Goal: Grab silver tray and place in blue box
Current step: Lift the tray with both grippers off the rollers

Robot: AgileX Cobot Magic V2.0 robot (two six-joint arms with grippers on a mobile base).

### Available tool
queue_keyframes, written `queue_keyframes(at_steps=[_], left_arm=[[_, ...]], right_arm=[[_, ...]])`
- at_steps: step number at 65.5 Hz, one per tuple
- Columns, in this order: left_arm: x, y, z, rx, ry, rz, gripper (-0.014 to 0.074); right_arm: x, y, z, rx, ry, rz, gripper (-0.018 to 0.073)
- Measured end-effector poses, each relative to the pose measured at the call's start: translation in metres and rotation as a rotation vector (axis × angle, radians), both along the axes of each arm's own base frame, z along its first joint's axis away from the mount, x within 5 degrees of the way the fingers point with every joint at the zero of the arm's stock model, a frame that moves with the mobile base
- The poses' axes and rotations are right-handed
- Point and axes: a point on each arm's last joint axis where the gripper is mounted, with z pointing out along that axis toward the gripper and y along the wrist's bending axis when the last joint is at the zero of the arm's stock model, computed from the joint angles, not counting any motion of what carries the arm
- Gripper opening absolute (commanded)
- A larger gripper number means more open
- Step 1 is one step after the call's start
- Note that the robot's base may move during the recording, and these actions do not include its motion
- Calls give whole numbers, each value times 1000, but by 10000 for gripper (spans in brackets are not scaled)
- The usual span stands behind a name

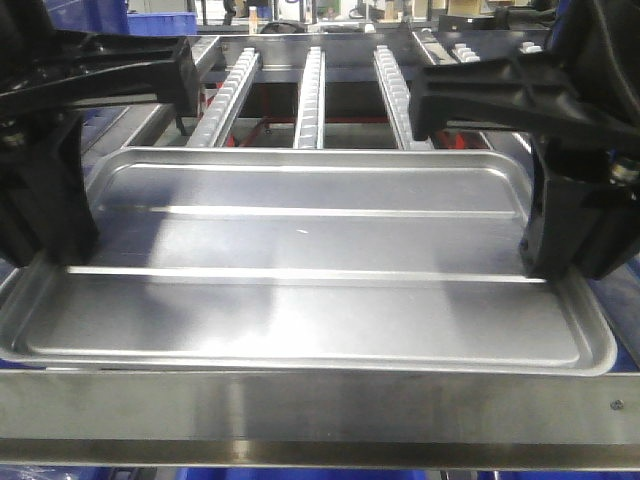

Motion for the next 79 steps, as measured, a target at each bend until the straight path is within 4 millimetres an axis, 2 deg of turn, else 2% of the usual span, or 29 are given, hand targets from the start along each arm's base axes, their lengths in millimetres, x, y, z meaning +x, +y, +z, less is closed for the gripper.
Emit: queue_keyframes(at_steps=[79], left_arm=[[0, 0, 0, 0, -1, 3, -96]], right_arm=[[0, 0, 0, 2, -2, -3, 58]])
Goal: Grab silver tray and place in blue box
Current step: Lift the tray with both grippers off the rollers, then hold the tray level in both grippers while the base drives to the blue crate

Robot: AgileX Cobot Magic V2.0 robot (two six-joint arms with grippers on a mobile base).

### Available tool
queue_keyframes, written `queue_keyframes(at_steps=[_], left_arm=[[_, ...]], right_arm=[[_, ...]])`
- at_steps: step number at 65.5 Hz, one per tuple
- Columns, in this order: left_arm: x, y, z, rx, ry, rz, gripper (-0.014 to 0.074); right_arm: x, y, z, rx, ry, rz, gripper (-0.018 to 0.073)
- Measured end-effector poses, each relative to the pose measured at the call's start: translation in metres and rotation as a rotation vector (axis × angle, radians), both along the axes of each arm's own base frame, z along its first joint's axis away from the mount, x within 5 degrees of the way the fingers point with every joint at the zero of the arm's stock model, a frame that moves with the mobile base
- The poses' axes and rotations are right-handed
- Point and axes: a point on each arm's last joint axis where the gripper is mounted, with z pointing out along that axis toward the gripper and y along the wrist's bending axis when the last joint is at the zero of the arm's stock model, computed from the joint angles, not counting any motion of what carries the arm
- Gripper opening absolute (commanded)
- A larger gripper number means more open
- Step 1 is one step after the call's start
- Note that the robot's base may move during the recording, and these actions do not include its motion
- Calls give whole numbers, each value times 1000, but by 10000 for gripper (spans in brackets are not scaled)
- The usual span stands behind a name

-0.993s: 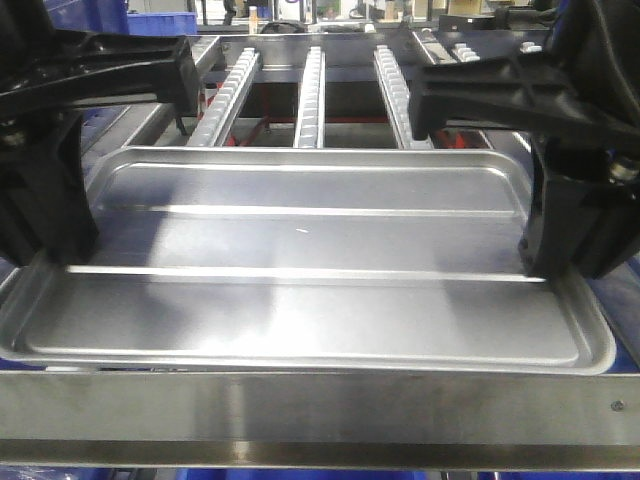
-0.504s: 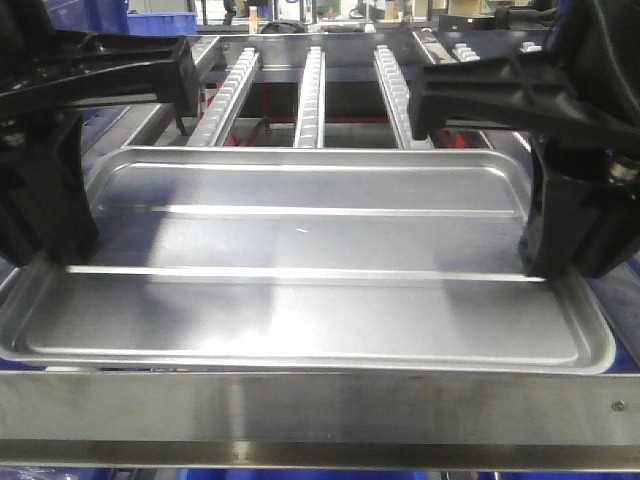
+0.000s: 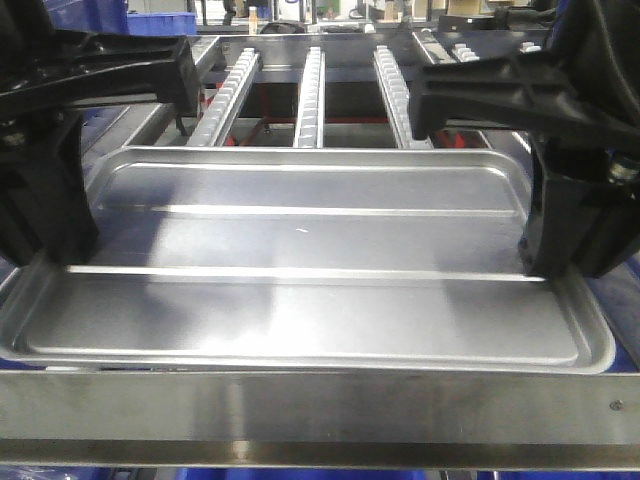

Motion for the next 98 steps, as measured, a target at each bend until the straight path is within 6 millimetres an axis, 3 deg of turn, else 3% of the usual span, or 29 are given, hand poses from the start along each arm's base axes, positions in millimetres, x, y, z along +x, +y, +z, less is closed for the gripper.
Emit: queue_keyframes(at_steps=[98], left_arm=[[0, 0, 0, 4, -2, 0, -97]], right_arm=[[0, 0, 0, 1, -3, 2, 58]])
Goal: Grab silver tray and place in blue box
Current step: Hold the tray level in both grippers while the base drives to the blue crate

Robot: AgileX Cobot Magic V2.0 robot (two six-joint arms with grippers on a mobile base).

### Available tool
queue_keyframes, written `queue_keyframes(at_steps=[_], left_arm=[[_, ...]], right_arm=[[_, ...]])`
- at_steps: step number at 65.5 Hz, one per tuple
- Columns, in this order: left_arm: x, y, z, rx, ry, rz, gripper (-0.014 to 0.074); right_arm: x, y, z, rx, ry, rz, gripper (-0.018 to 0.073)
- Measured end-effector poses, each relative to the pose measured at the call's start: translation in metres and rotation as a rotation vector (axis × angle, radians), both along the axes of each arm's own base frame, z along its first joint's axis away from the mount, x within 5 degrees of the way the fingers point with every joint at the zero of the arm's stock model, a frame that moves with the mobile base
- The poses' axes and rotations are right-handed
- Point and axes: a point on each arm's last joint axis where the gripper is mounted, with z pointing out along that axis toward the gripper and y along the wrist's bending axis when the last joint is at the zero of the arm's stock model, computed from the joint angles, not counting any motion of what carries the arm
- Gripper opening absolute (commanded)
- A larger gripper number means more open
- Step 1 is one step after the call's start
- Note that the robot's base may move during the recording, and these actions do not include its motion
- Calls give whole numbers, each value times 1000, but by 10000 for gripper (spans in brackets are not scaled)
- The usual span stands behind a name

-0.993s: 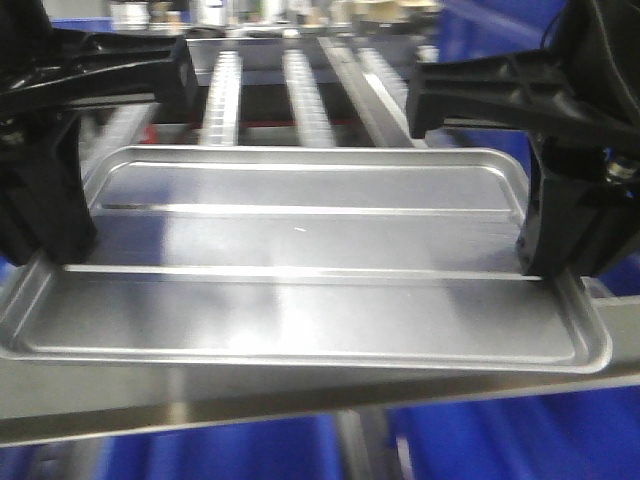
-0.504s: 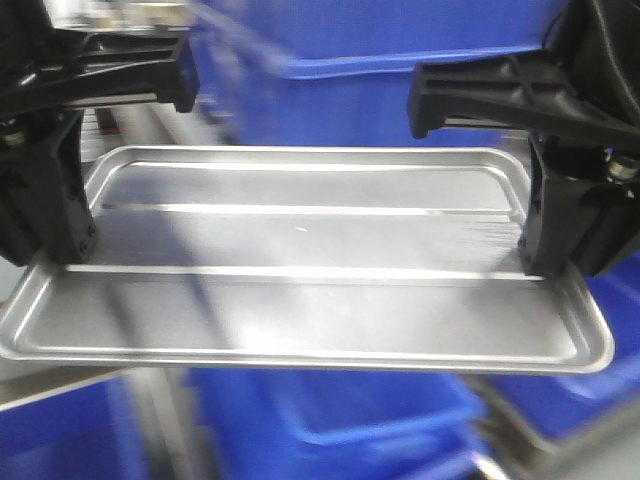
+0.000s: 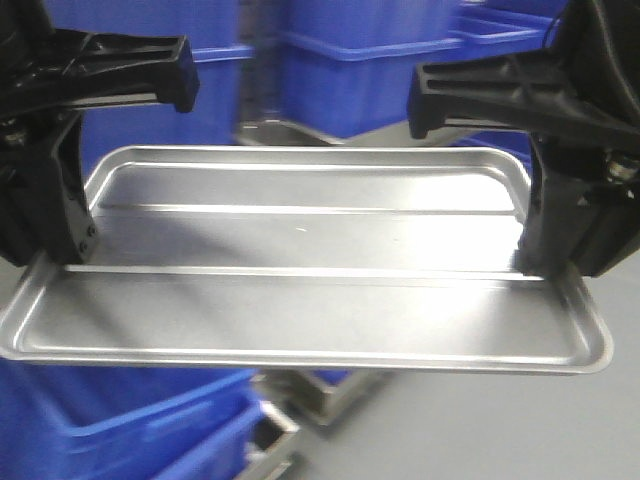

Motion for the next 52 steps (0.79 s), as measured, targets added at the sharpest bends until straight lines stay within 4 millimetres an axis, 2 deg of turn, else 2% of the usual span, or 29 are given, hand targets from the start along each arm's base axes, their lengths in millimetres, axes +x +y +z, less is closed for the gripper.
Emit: queue_keyframes(at_steps=[52], left_arm=[[0, 0, 0, -1, 0, 1, -97]], right_arm=[[0, 0, 0, 0, 0, 0, 58]])
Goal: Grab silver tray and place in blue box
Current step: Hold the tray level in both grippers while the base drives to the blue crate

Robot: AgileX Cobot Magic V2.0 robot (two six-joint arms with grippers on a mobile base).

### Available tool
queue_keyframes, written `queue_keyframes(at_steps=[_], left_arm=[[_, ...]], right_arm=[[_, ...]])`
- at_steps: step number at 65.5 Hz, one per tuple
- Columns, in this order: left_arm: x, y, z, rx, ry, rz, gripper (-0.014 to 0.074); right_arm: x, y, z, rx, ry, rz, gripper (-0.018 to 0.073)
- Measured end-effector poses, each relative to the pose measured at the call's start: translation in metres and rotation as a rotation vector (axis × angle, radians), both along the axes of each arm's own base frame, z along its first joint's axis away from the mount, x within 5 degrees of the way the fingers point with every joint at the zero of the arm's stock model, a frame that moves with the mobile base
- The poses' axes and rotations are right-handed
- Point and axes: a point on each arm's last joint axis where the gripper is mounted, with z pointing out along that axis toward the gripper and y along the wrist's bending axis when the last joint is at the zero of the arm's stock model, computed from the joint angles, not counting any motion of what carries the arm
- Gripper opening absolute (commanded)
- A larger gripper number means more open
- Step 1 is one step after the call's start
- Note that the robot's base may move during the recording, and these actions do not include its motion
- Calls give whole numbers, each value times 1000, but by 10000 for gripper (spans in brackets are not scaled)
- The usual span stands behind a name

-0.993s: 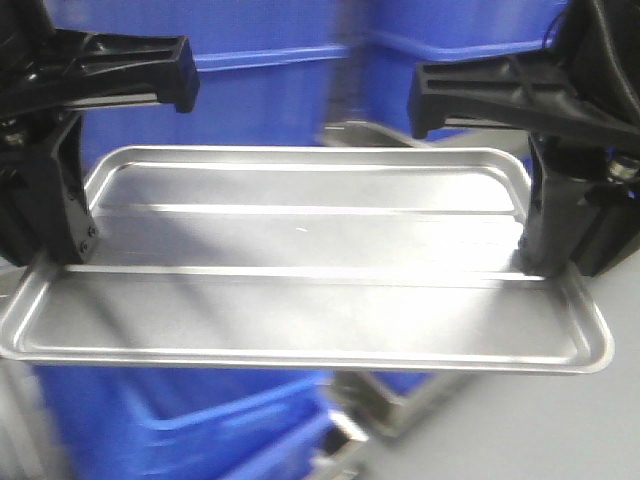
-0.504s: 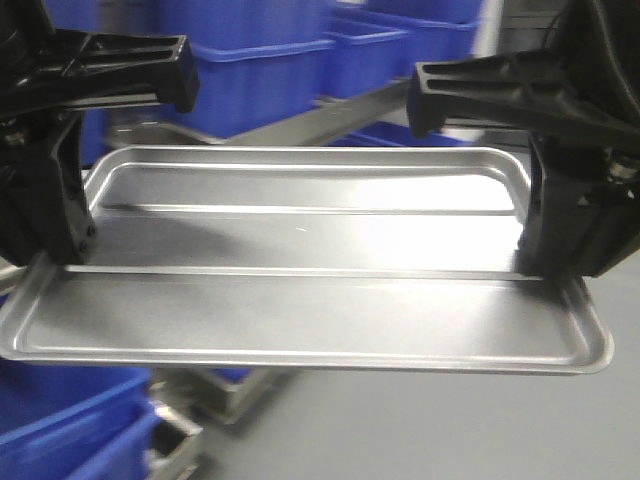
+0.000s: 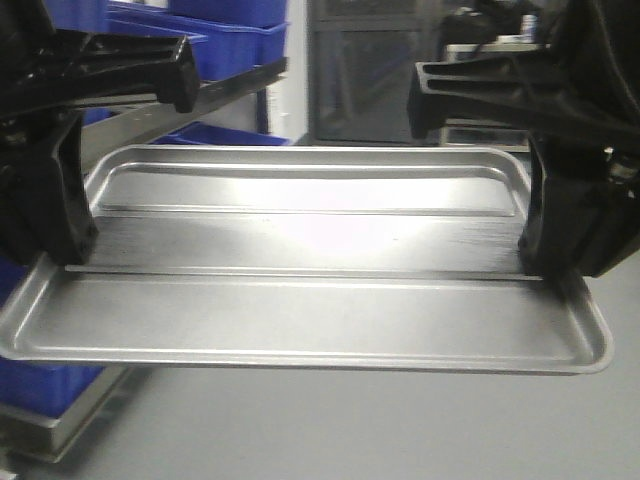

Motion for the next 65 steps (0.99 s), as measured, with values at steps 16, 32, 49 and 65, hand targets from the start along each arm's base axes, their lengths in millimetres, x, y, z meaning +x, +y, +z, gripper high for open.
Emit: queue_keyframes(at_steps=[16, 32, 49, 65], left_arm=[[0, 0, 0, 0, 0, -2, -97], [0, 0, 0, -1, 2, -1, -97], [0, 0, 0, -1, 2, -1, -97], [-1, 0, 0, -2, 3, -1, -97]], right_arm=[[0, 0, 0, -2, 1, -1, 58], [0, 0, 0, -2, 1, -1, 58], [0, 0, 0, -3, 2, -1, 58], [-1, -1, 1, -1, 0, -2, 58]])
